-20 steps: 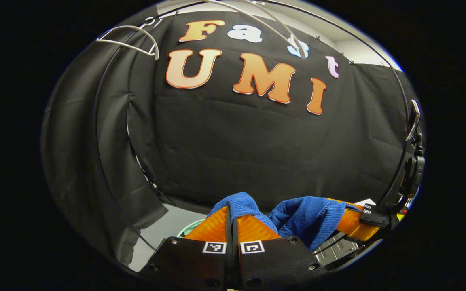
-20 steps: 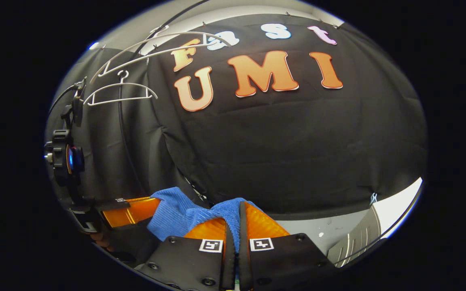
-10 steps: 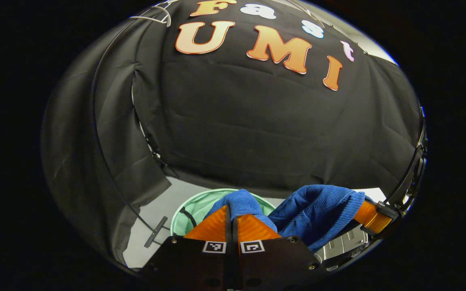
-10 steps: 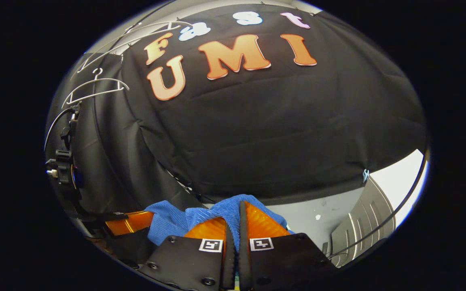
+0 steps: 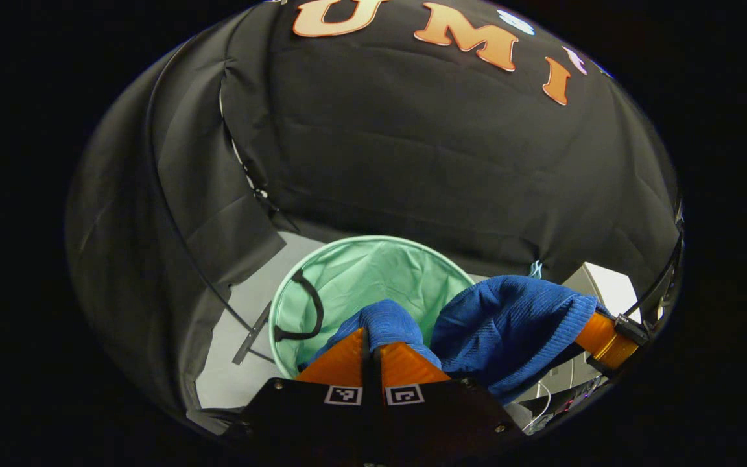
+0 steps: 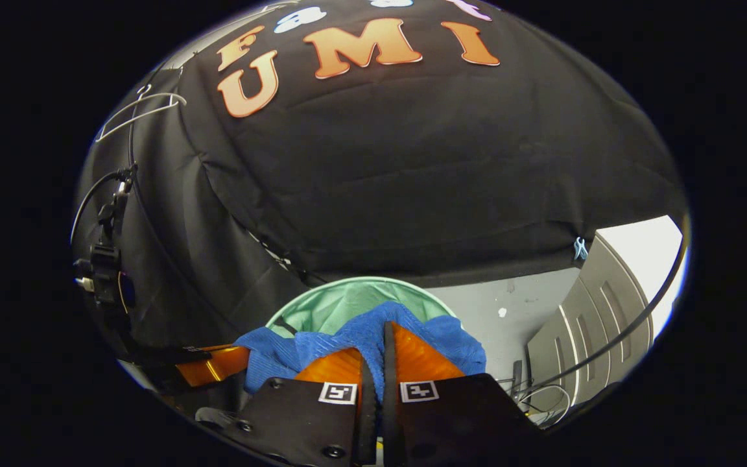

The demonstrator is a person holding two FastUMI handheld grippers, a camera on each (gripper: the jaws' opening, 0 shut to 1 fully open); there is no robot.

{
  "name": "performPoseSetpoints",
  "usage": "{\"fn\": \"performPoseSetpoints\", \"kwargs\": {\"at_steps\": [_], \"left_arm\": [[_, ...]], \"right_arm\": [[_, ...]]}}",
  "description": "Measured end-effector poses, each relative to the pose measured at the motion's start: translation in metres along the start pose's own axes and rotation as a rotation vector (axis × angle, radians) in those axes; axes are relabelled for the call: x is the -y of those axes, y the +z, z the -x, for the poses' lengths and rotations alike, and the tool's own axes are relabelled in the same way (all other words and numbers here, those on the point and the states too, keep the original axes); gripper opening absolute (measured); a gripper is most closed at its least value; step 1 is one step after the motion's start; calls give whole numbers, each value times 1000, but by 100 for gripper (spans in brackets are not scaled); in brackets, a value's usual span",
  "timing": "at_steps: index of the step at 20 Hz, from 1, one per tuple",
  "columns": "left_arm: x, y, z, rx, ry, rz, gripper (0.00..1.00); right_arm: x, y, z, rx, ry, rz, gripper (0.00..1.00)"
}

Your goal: Grasp the clothes on the hanger with both hands and then place them into the laundry hamper below.

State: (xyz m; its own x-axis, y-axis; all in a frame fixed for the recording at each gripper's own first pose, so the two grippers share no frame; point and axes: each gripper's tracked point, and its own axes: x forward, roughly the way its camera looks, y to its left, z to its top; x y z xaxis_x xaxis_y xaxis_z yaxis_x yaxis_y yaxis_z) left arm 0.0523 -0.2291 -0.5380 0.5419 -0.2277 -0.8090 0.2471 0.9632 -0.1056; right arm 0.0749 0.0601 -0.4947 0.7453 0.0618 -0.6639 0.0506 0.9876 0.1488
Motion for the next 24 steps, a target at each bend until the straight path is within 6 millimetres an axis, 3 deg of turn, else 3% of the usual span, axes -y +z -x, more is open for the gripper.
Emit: {"fn": "performPoseSetpoints", "kwargs": {"at_steps": [6, 13, 14, 15, 17, 18, 19, 22, 23, 24], "left_arm": [[-13, -22, -12, -86, 33, -4, 1], [-23, -25, -4, -121, 77, -12, 9], [-18, -27, -2, -123, 56, -3, 16], [-13, -27, 2, -121, 36, 3, 29], [-5, -25, 19, -105, 16, -1, 65], [-2, -20, 24, -89, 11, 0, 82], [-1, -15, 28, -75, 16, -4, 81], [-2, -8, 47, -49, 38, -32, 88], [-1, -7, 50, -42, 37, -31, 92], [-1, -4, 58, -34, 38, -28, 93]], "right_arm": [[16, -37, -24, -85, -51, 32, 11], [21, -57, -25, -144, -68, 19, 19], [22, -58, -23, -147, -76, 22, 33], [17, -55, -21, -144, -63, 19, 41], [12, -47, -13, -126, -55, 32, 60], [10, -45, -6, -116, -53, 43, 51], [10, -41, -2, -107, -58, 56, 65], [6, -23, 16, -62, -43, 60, 84], [5, -17, 23, -49, -41, 53, 97], [6, -12, 30, -34, -47, 51, 87]]}}
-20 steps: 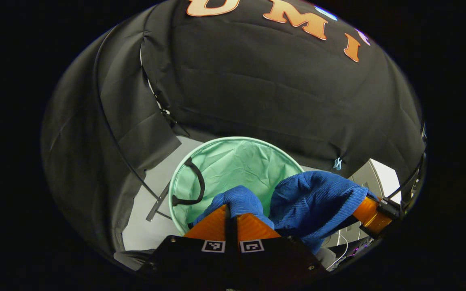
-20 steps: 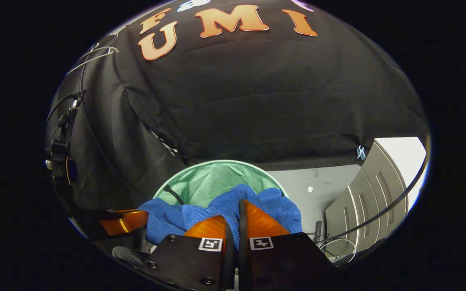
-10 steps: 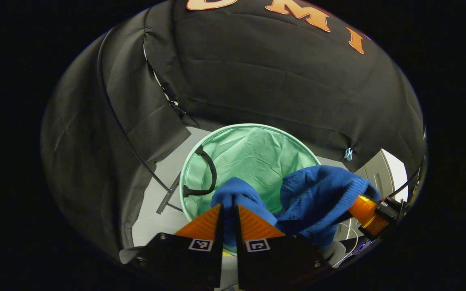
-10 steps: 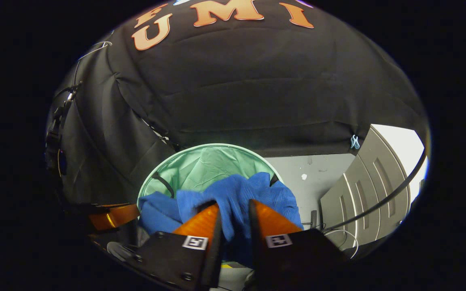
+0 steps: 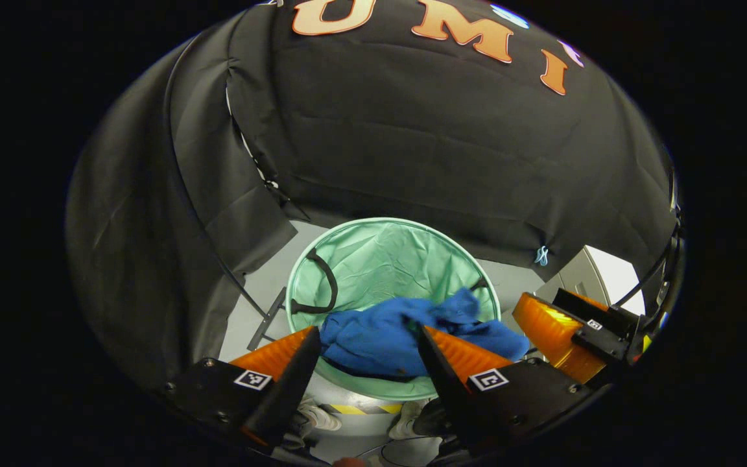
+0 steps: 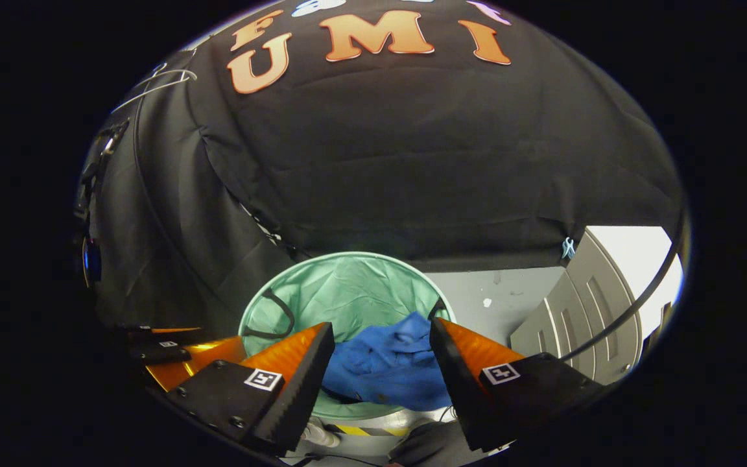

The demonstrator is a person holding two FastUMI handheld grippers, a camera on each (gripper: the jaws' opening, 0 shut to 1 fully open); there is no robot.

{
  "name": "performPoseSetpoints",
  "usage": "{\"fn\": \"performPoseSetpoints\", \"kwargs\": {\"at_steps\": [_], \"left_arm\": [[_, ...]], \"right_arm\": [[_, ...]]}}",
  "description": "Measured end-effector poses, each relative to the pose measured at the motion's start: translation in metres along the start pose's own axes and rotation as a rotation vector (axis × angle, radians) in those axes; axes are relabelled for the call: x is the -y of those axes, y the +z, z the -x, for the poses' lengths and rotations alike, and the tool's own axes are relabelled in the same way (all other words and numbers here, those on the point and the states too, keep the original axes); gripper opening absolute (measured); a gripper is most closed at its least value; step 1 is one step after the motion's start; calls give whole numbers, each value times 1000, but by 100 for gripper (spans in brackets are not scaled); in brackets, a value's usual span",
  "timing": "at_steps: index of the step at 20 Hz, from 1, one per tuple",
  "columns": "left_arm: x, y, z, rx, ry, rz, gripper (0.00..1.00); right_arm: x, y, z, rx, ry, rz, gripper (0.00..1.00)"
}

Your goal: Grasp the clothes on the hanger with both hands and then place them into the laundry hamper below.

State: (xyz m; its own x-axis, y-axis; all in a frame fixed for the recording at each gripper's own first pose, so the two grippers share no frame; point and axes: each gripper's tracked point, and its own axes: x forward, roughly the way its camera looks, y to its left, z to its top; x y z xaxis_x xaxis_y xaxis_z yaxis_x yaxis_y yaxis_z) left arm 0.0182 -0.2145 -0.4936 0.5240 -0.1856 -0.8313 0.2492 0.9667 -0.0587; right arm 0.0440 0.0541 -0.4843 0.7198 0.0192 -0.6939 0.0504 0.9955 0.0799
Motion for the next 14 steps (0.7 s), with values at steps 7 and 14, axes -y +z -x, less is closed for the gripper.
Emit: {"fn": "performPoseSetpoints", "kwargs": {"at_steps": [7, 14], "left_arm": [[1, 37, 60, 158, -7, 20, 96], [-12, 104, 146, 400, 31, 1, 94]], "right_arm": [[2, 43, 60, 114, -14, -9, 99], [16, 112, 138, 286, -34, 20, 98]]}}
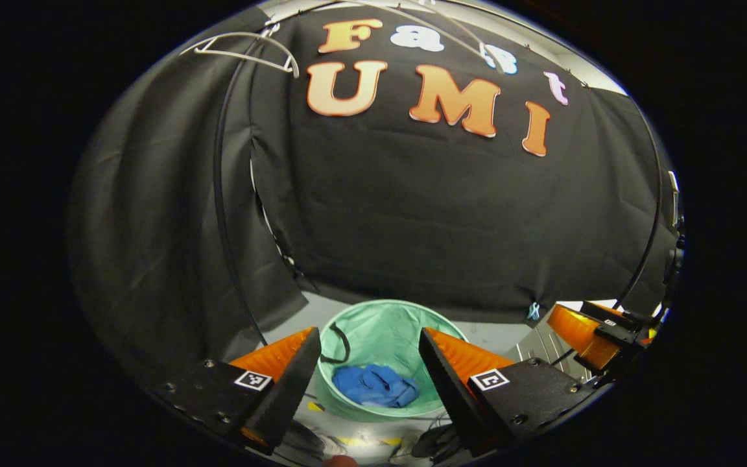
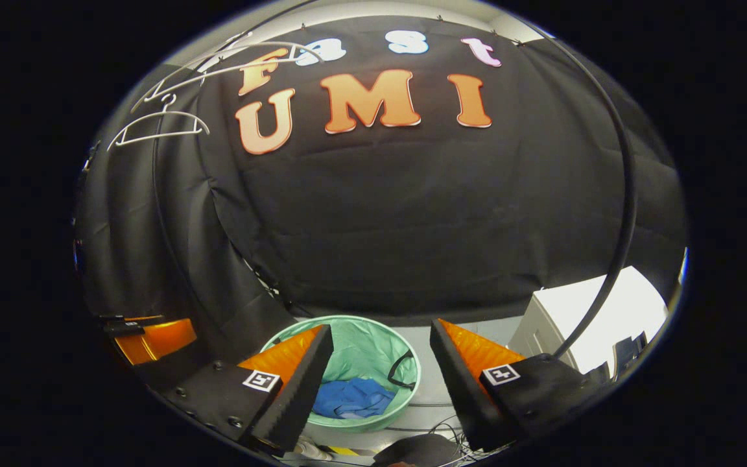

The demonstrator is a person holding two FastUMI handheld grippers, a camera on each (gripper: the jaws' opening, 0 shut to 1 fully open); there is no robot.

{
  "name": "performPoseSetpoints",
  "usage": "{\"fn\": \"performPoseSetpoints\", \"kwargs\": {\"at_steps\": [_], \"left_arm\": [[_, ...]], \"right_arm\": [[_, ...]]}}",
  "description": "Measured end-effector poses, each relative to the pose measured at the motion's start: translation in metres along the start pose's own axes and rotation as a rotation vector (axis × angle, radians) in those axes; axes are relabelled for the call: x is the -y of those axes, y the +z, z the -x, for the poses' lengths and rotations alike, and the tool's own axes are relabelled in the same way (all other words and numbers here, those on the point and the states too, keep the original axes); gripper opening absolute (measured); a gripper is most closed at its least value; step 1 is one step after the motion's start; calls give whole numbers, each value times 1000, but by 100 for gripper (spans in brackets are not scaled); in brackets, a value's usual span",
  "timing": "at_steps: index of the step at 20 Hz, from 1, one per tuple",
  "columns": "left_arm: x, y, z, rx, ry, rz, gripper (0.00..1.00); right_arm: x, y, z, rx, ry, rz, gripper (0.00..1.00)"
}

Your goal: Grasp the clothes on the hanger with both hands and then place them into the laundry hamper below.

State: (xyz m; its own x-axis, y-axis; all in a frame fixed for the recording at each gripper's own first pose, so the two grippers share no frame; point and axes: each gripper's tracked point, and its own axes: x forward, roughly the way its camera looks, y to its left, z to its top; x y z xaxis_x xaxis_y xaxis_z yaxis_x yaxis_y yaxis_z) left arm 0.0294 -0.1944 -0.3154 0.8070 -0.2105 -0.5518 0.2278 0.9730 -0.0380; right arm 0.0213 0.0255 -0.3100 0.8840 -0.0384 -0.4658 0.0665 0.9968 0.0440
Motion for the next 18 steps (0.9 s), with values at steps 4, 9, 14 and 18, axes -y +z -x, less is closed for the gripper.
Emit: {"fn": "performPoseSetpoints", "kwargs": {"at_steps": [4, 9, 14, 18], "left_arm": [[-1, 42, 33, 108, -4, 17, 96], [-9, 96, 73, 258, 16, 18, 96], [-27, 131, 112, 384, 62, -8, 96], [-33, 156, 135, 465, 81, -3, 93]], "right_arm": [[14, 37, 26, 78, -25, -10, 98], [23, 82, 62, 192, -44, -10, 98], [24, 110, 89, 282, -37, -8, 98], [22, 125, 103, 327, -20, -15, 98]]}}
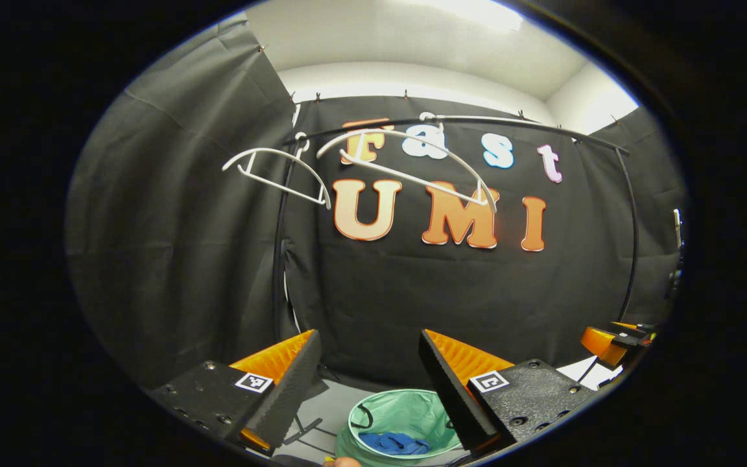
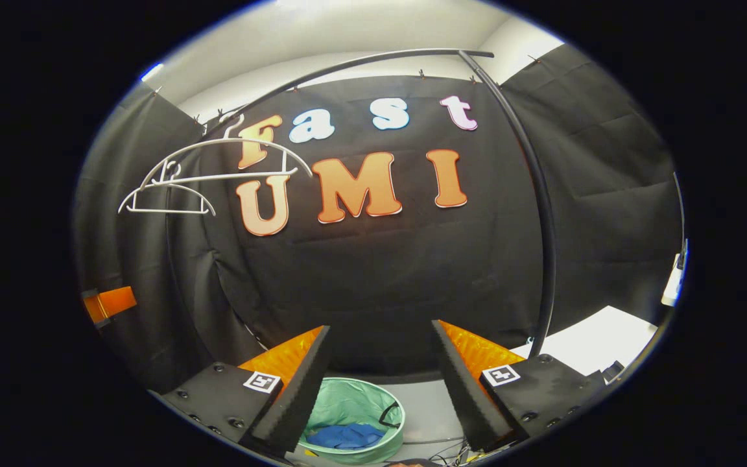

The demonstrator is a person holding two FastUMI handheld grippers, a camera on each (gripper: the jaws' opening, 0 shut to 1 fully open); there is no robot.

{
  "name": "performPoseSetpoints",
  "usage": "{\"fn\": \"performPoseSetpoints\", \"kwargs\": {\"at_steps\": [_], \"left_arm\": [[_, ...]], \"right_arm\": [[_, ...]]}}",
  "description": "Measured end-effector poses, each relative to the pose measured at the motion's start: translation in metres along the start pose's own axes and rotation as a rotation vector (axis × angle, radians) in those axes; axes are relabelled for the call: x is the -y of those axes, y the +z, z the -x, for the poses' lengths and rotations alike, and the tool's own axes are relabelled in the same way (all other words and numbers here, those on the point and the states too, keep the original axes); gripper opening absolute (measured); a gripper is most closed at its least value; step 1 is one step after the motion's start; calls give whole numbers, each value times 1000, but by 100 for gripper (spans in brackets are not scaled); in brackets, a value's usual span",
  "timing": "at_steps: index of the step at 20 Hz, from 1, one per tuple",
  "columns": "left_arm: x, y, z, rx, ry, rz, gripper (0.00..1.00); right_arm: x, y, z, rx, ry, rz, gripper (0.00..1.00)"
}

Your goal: Grasp the clothes on the hanger with both hands and then place them into the laundry hamper below.

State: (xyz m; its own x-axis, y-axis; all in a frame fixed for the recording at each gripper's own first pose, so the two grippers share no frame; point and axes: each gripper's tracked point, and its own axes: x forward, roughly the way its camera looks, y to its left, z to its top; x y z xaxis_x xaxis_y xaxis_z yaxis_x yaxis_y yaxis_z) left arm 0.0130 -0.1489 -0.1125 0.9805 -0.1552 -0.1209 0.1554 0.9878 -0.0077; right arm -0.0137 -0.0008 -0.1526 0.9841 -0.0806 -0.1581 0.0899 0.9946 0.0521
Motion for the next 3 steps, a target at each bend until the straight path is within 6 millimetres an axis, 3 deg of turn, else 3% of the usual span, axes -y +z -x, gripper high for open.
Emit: {"fn": "performPoseSetpoints", "kwargs": {"at_steps": [3], "left_arm": [[-7, 17, 6, 55, 10, 2, 93]], "right_arm": [[-2, 18, 8, 44, -9, 19, 98]]}}
